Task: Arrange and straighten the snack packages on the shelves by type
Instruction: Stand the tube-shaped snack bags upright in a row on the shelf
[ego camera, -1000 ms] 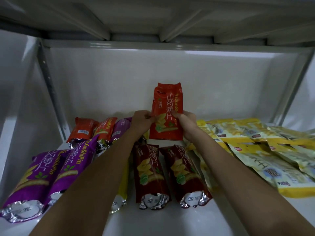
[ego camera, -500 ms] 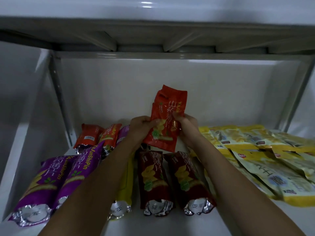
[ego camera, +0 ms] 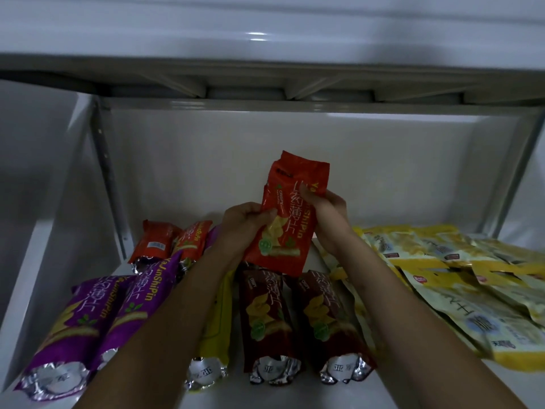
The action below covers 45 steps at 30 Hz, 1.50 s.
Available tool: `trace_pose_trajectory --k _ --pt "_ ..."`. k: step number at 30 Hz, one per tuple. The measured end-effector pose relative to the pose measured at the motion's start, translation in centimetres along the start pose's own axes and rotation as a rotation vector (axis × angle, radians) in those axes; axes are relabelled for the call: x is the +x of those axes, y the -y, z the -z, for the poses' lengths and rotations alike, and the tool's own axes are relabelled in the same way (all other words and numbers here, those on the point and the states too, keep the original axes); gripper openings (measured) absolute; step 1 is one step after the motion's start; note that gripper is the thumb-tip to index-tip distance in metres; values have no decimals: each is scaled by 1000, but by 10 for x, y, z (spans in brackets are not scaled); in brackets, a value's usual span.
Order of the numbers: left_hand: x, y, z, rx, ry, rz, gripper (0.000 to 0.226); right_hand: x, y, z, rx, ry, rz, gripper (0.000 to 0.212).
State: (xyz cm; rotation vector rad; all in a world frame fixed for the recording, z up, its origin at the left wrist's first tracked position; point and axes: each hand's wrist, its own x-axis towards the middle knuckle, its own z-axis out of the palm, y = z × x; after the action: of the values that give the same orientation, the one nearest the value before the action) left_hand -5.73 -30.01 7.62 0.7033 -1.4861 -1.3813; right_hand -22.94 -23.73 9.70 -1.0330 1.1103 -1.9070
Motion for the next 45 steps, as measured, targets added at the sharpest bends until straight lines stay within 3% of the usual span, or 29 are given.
trace_pose_trajectory --k 3,6,10,17,21,24,28,36,45 --pt "-5 -4 -1 -63 68 49 28 1 8 -5 -4 -62 33 18" --pt "-9 -4 1 37 167 58 33 2 12 -7 -8 -95 37 14" --pt "-14 -6 6 125 62 -53 17 -2 13 -13 21 -80 -6 18" --pt "-27 -11 26 138 -7 -43 26 0 29 -42 75 -102 -33 21" --pt "-43 -11 40 183 -63 -92 19 -3 26 -58 91 -50 -82 26" --pt "-59 -10 45 242 -131 -150 26 -8 23 -64 116 -9 -131 25" --pt "-92 -14 52 132 -259 -142 24 -22 20 -82 91 90 -141 25" --pt "-187 -23 84 112 -576 -126 5 -89 14 -145 -20 339 -204 29" --pt "-326 -41 145 181 -862 -127 19 -215 0 -239 -2 525 -243 33"
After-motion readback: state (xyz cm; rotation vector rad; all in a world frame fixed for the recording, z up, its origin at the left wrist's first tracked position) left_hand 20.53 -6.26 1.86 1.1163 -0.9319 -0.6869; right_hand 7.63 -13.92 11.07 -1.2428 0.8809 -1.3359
